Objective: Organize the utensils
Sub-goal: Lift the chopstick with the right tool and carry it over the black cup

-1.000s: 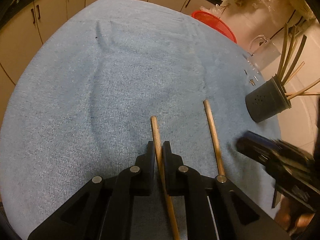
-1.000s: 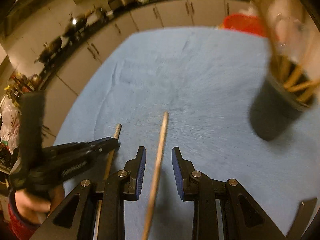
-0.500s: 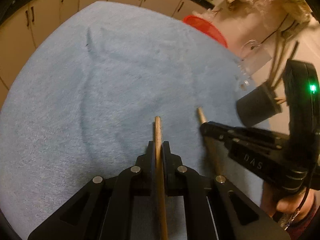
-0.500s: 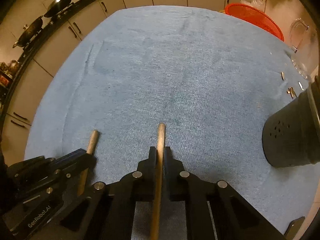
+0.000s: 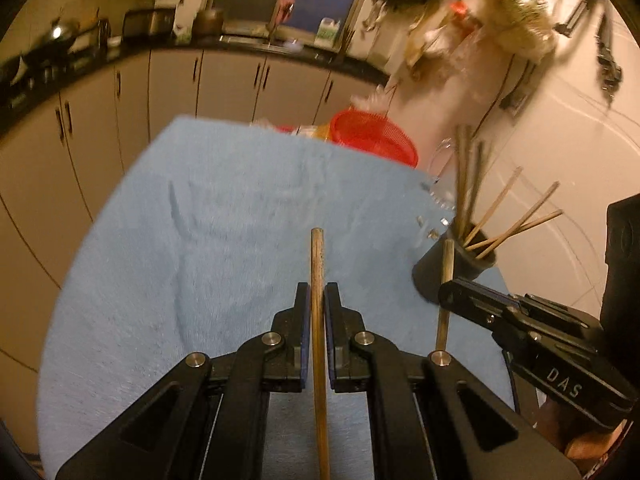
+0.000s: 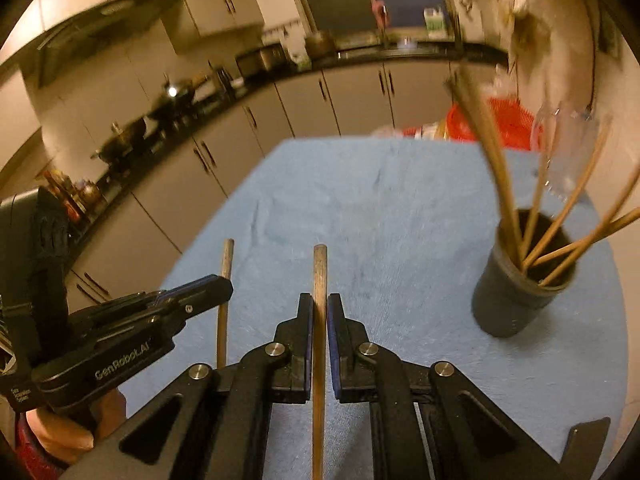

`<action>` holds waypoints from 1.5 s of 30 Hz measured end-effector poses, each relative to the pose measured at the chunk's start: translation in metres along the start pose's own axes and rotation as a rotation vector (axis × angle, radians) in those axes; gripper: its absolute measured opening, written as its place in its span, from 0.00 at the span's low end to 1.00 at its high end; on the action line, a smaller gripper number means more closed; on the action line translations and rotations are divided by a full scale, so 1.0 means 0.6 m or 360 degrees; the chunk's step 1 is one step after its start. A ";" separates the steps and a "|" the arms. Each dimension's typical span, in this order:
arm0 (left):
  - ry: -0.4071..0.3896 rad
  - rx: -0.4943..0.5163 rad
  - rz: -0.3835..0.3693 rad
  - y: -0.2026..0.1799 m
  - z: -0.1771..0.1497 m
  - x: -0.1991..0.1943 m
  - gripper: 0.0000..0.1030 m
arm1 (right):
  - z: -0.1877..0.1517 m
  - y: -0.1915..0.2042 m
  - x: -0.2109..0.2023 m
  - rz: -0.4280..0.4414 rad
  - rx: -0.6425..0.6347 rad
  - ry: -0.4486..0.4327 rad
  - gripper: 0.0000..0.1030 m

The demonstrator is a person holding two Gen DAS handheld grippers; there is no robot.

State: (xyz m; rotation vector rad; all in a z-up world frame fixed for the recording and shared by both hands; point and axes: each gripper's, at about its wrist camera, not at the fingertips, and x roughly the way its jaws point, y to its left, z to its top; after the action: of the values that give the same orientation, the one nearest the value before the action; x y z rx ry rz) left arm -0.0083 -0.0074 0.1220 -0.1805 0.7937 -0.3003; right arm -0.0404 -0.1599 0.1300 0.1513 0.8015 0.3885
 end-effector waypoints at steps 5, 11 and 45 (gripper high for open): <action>-0.0072 0.0094 0.0028 -0.032 0.003 -0.029 0.06 | -0.006 0.001 -0.044 0.0003 -0.0003 -0.0075 0.07; -0.0113 0.0150 0.0032 -0.048 -0.001 -0.051 0.06 | -0.007 0.002 -0.066 0.0006 0.0008 -0.0123 0.07; -0.0270 0.0250 -0.0020 -0.116 0.026 -0.119 0.06 | -0.003 -0.034 -0.168 -0.0055 0.0079 -0.0343 0.07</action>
State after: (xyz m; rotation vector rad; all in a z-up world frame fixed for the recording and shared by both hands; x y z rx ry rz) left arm -0.0579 -0.0483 0.1999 -0.0626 0.5982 -0.3531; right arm -0.0992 -0.2183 0.1907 0.2214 0.6005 0.3141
